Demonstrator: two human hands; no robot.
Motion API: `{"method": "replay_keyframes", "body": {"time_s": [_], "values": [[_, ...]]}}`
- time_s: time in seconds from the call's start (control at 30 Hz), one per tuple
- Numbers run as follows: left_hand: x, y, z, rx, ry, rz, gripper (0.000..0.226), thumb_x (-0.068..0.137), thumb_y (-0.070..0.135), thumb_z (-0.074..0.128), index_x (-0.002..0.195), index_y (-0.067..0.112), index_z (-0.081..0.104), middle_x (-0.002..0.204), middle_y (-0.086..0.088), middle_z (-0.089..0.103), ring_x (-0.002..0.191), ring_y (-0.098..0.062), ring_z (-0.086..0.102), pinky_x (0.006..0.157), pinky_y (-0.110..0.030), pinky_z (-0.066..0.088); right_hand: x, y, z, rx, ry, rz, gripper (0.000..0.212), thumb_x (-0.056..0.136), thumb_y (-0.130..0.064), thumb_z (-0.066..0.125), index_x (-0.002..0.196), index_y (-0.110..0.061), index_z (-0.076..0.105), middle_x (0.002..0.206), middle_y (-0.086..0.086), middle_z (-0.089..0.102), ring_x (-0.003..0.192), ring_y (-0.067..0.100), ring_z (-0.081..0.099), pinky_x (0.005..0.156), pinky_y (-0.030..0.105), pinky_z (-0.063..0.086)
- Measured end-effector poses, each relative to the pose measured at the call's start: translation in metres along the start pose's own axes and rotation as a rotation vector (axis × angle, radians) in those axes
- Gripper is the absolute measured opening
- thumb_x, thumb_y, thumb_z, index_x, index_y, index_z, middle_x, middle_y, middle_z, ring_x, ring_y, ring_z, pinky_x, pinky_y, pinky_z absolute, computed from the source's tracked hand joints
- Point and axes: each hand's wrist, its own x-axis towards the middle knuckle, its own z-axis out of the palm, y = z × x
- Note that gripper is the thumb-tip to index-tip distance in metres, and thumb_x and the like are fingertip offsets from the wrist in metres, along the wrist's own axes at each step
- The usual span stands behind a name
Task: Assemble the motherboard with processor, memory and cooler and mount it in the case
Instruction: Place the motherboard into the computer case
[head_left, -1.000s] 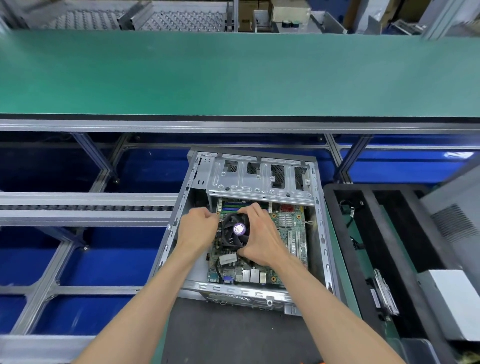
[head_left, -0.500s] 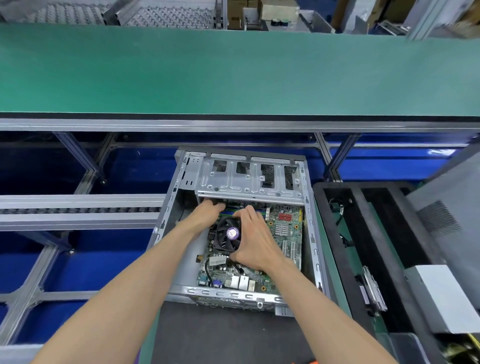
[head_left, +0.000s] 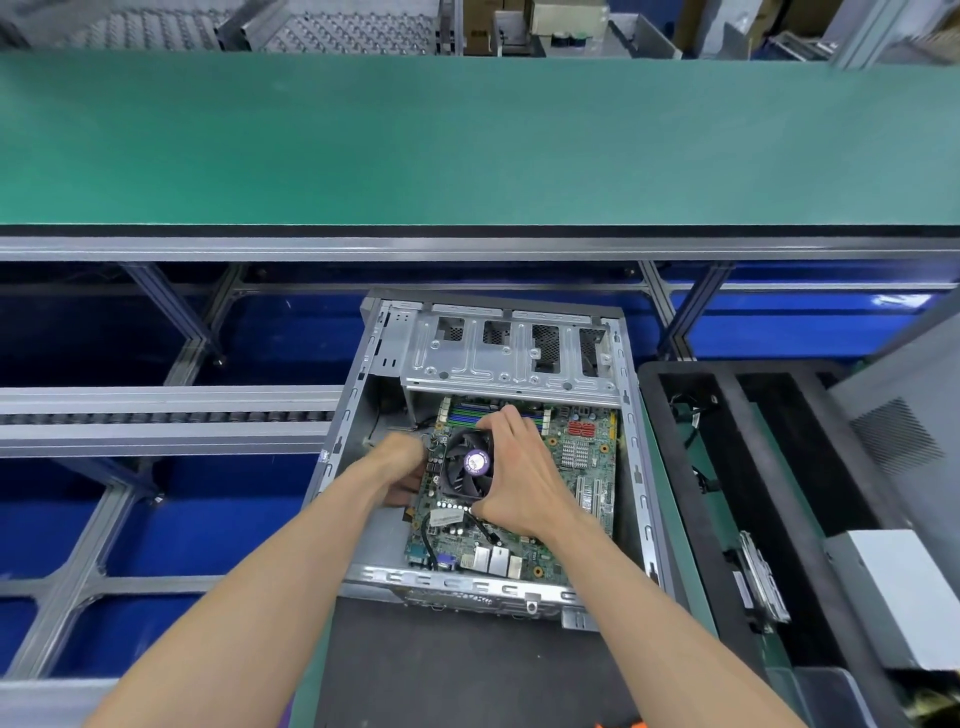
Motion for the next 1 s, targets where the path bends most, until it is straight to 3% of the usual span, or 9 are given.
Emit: {"method": "replay_keyframes", "body": {"time_s": [0.1,0.23,0.33,0.4,0.5,0.6,0.63,0.77,1.0], "values": [[0.001,-0.006,-0.001,0.007,-0.112,-0.077,0.028,0.097,0.027,0.039,0.098,0.012,0.063,0.079,-0.007,0.074,0.086,-0.026,0.069,0.084,-0.039,0.055,0.000,0.000,0.000,0.000,-0.009,0.008,0.079,0.057,-0.015,0.083,0.122,-0.017,0.038,0.112,-0.007,0.036,0.099,0.013,0.036,0.083,0.022,0.040],[0.006,-0.010,0.000,0.126,-0.305,-0.140,0.064,0.091,0.060,0.025,0.116,0.016,0.064,0.106,-0.009,0.074,0.103,-0.027,0.065,0.087,-0.039,0.048,-0.002,0.000,0.000,0.011,-0.002,0.008,0.077,0.058,-0.018,0.083,0.122,-0.017,0.039,0.111,-0.007,0.035,0.098,0.012,0.035,0.081,0.021,0.036],[0.006,-0.013,0.002,0.258,-0.347,-0.167,0.078,0.091,0.064,0.014,0.144,0.016,0.046,0.132,-0.015,0.061,0.111,-0.027,0.058,0.086,-0.038,0.048,-0.002,0.001,-0.002,0.008,0.008,0.017,0.076,0.058,-0.019,0.083,0.121,-0.016,0.040,0.111,-0.006,0.036,0.097,0.012,0.034,0.079,0.022,0.035],[0.004,-0.014,0.001,0.267,-0.326,-0.160,0.077,0.090,0.060,0.014,0.137,0.011,0.051,0.112,-0.014,0.069,0.098,-0.026,0.061,0.078,-0.034,0.048,-0.002,0.001,-0.003,0.007,0.014,0.022,0.075,0.058,-0.018,0.082,0.121,-0.016,0.041,0.111,-0.006,0.037,0.097,0.013,0.036,0.080,0.023,0.039],[0.001,-0.014,-0.001,0.192,-0.288,-0.156,0.060,0.091,0.061,0.018,0.093,0.017,0.059,0.065,-0.002,0.067,0.072,-0.021,0.057,0.072,-0.033,0.045,-0.002,0.000,-0.004,0.022,0.026,0.026,0.075,0.058,-0.018,0.082,0.121,-0.016,0.041,0.111,-0.006,0.037,0.097,0.014,0.036,0.081,0.023,0.040],[0.007,-0.014,-0.004,-0.024,-0.199,-0.140,0.055,0.098,0.054,0.028,0.112,0.009,0.055,0.115,-0.012,0.065,0.109,-0.030,0.057,0.086,-0.041,0.044,-0.001,-0.001,-0.004,0.019,0.036,0.023,0.078,0.056,-0.015,0.083,0.121,-0.015,0.041,0.112,-0.005,0.037,0.099,0.013,0.036,0.081,0.020,0.036],[0.006,-0.013,-0.006,-0.066,-0.158,-0.133,0.048,0.099,0.048,0.032,0.109,0.007,0.056,0.115,-0.011,0.062,0.112,-0.031,0.055,0.090,-0.042,0.042,-0.001,-0.001,-0.004,0.018,0.036,0.019,0.079,0.056,-0.015,0.084,0.121,-0.015,0.041,0.113,-0.005,0.037,0.099,0.014,0.036,0.081,0.020,0.036],[0.002,-0.005,-0.003,-0.285,-0.072,-0.088,0.014,0.088,0.010,0.049,0.076,0.015,0.053,0.057,-0.001,0.052,0.059,-0.016,0.044,0.061,-0.029,0.034,-0.002,-0.001,-0.006,0.018,0.035,0.009,0.079,0.055,-0.014,0.084,0.121,-0.014,0.041,0.114,-0.004,0.038,0.100,0.014,0.037,0.082,0.022,0.041],[0.003,0.027,-0.001,-0.671,0.119,-0.071,0.028,0.096,-0.004,0.048,0.091,0.012,0.070,0.063,-0.003,0.060,0.058,-0.013,0.044,0.061,-0.026,0.037,0.000,0.000,-0.003,0.003,0.020,-0.020,0.078,0.055,-0.012,0.081,0.122,-0.014,0.040,0.113,-0.004,0.038,0.100,0.014,0.038,0.084,0.024,0.045]]}}
